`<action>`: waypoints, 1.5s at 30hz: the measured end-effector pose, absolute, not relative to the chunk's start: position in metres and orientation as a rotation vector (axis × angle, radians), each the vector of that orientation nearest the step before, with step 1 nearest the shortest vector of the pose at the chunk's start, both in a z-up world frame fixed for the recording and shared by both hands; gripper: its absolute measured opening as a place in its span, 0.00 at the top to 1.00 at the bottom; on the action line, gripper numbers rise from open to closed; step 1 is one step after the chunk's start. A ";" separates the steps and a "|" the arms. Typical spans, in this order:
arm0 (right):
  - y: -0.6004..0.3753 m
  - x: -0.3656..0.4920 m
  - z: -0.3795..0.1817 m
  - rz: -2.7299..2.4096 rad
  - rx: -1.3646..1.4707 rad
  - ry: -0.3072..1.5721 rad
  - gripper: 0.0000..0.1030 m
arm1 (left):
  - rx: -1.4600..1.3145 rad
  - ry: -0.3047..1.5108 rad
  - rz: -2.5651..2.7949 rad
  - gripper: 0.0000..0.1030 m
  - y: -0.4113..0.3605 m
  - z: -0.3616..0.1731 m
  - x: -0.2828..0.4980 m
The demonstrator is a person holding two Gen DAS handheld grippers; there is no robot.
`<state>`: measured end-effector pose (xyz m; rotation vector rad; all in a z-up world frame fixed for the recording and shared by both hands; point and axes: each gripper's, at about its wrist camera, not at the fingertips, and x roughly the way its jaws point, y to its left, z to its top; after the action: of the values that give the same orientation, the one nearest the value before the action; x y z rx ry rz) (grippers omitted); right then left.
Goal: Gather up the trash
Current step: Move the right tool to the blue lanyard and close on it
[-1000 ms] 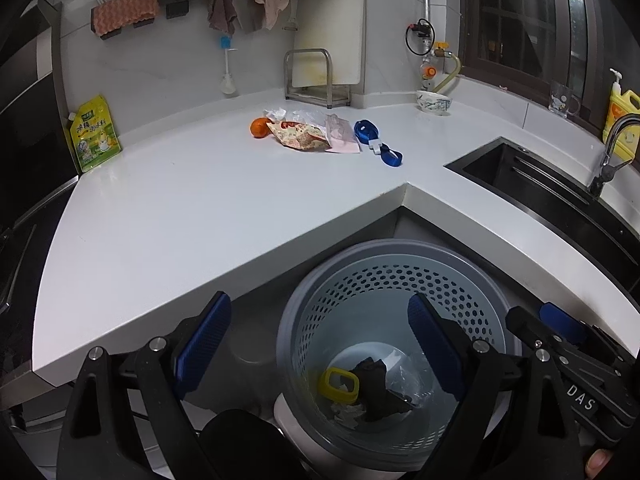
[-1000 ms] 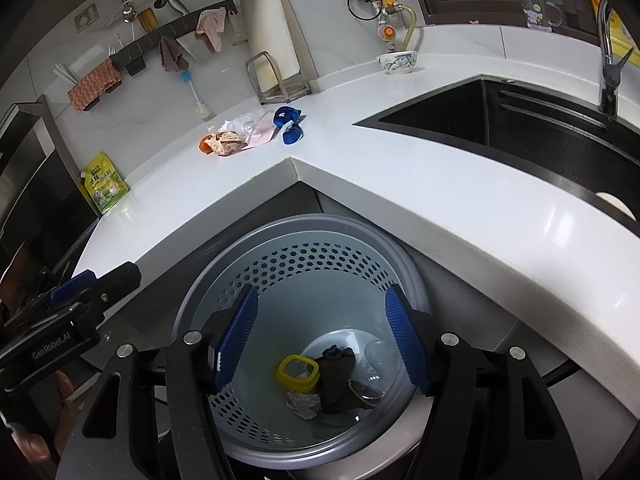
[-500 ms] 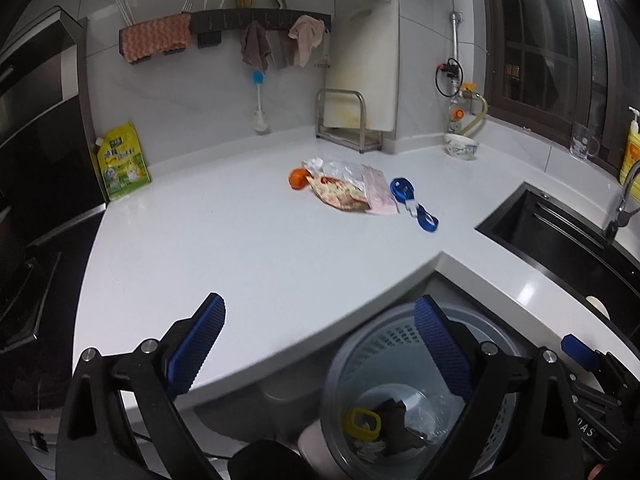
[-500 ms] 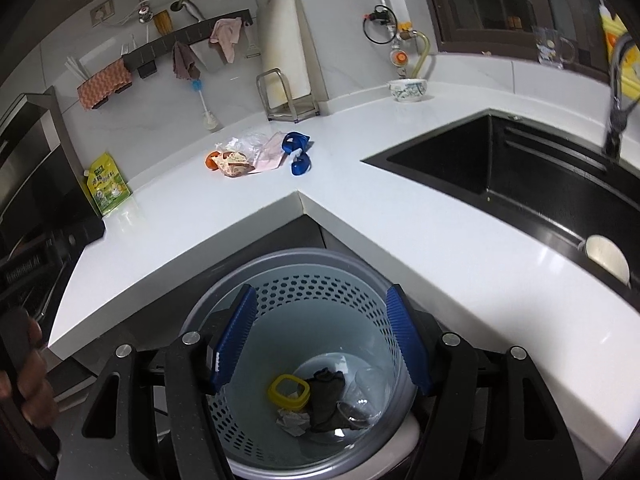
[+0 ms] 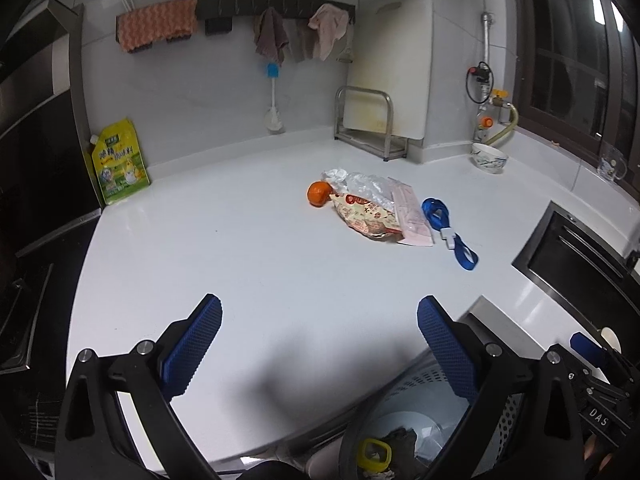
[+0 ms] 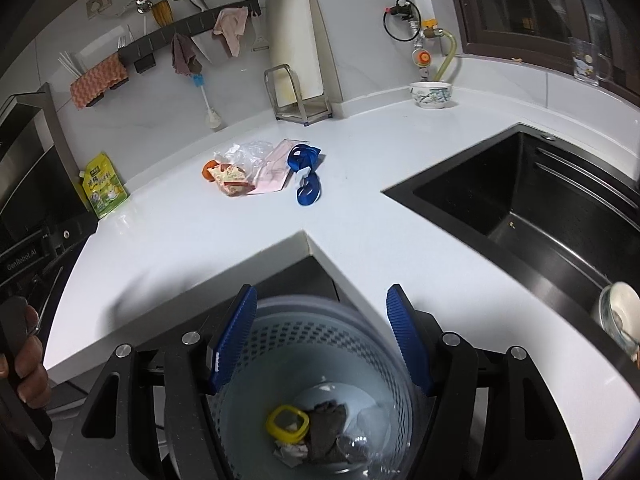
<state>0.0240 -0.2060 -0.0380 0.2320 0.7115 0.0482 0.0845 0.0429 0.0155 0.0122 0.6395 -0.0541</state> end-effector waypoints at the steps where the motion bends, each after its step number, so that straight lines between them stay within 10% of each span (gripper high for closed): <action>1: -0.207 0.031 -0.039 0.049 0.231 0.715 0.37 | 0.008 0.651 -0.052 0.06 0.043 0.012 0.093; 38: -0.199 0.269 -0.060 0.192 0.081 0.922 0.38 | -0.014 0.804 0.036 0.06 0.001 -0.033 0.245; 45: -0.200 0.274 -0.060 0.205 0.055 0.926 0.67 | -0.016 0.791 0.063 0.06 -0.005 -0.033 0.251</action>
<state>0.2741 -0.1996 -0.0598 0.0549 0.9261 0.2051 0.2509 -0.0046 -0.0327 -0.0158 0.7912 0.0634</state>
